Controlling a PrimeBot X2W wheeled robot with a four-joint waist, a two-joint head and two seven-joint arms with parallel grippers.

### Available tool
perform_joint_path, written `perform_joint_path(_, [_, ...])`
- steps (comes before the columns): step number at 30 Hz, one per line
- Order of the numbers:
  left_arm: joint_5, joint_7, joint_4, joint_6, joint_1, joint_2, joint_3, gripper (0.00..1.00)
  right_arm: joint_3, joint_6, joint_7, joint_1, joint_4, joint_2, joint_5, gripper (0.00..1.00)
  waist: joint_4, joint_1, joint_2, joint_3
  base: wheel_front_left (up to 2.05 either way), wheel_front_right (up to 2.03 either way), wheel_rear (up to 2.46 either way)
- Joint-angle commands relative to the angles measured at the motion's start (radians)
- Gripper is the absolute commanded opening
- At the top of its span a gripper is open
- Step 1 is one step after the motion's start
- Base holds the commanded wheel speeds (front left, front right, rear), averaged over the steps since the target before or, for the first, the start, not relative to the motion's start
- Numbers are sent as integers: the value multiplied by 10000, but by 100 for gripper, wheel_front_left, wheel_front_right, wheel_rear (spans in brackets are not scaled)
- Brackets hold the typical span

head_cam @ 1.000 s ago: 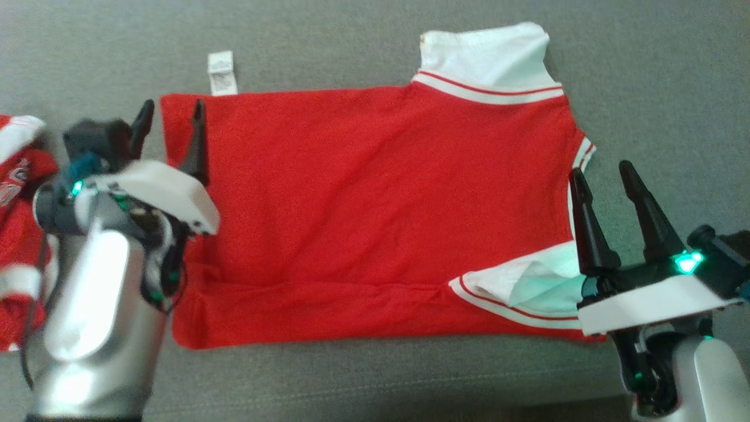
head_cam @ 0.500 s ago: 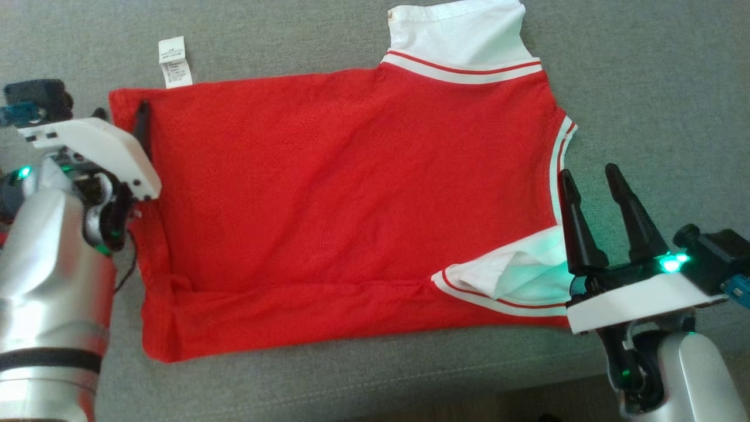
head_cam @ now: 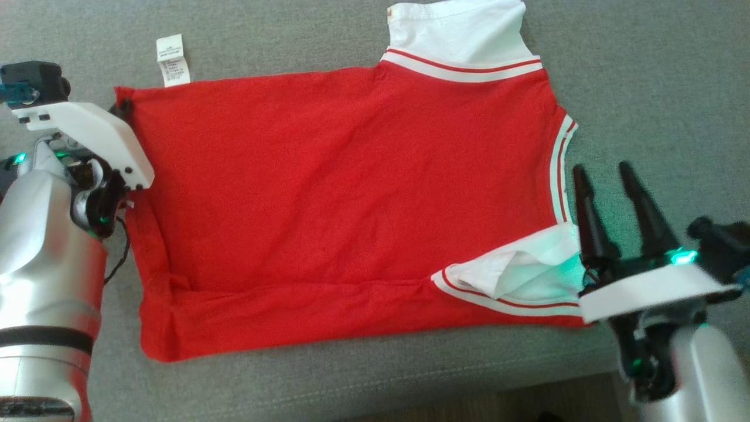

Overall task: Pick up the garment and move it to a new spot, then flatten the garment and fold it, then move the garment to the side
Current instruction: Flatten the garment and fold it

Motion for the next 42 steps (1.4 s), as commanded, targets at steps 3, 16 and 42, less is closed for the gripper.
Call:
perform_joint_path(3, [171,-540,-142,168,-349,449,143,0,-197,39,176,-815,-54,-468,84,100,0,0,0,35,0,0,0])
perform_joint_path(16, [294,-1315,-281,116,-1232,-365,-349,0,439,39,1443,-5044,3064,-2488,1803,100,1033,0,0,950,0,0,0])
perform_joint_path(42, [155,-2392,356,-175,-2132,-1088,-847,0,3999,39,5197,-10317,8245,-3818,3218,0,1889,0,0,1555,0,0,0])
